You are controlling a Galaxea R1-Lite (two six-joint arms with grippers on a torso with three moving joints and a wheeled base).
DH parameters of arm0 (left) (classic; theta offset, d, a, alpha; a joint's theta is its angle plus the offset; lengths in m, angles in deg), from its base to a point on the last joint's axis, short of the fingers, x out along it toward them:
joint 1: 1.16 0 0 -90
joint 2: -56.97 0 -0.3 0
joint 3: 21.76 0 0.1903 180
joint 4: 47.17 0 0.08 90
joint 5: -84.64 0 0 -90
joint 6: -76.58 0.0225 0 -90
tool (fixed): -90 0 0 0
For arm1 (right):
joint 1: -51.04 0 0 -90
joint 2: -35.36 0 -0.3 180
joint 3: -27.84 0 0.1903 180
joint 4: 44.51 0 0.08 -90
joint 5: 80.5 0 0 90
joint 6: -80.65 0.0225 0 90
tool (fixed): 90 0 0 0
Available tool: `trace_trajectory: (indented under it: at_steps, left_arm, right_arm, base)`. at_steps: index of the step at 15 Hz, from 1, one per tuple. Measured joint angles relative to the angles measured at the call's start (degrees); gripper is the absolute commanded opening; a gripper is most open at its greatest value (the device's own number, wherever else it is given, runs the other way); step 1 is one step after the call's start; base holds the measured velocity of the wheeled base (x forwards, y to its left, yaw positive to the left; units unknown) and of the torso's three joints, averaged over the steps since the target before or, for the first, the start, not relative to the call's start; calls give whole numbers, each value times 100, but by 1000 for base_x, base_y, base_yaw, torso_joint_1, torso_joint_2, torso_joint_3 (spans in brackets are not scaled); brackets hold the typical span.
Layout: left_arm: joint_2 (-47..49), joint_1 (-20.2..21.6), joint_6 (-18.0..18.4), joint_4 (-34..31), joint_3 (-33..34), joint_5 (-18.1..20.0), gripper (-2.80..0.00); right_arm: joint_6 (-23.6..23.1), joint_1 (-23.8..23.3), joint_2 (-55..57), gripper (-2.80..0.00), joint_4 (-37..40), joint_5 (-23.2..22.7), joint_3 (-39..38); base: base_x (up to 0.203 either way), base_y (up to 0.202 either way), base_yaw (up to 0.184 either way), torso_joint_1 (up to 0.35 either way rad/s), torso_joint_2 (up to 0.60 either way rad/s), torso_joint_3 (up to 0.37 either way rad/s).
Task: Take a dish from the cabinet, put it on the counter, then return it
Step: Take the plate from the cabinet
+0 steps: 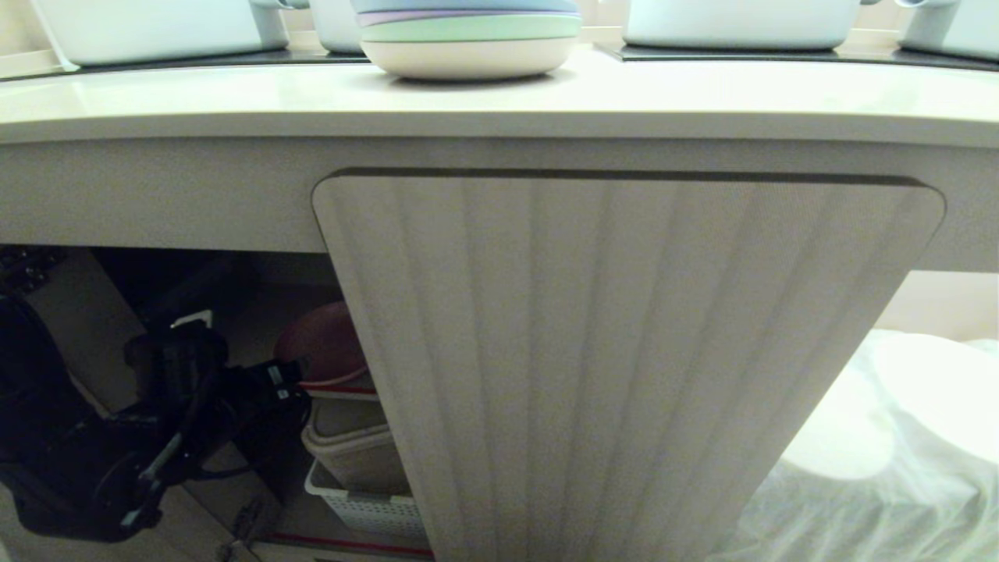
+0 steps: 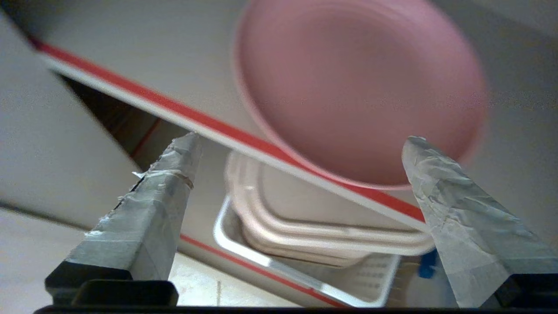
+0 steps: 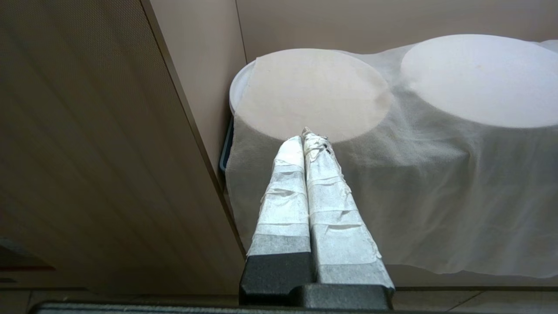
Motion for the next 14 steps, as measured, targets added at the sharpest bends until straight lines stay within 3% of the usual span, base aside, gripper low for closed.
trace_trajectory:
  at_steps: [14]
  left_arm:
    - [706,72,-19,-198,-680,20,0]
  right_arm:
    - [0,0,0,-280,-2,0,0]
  base:
    - [0,0,0,0,0,0]
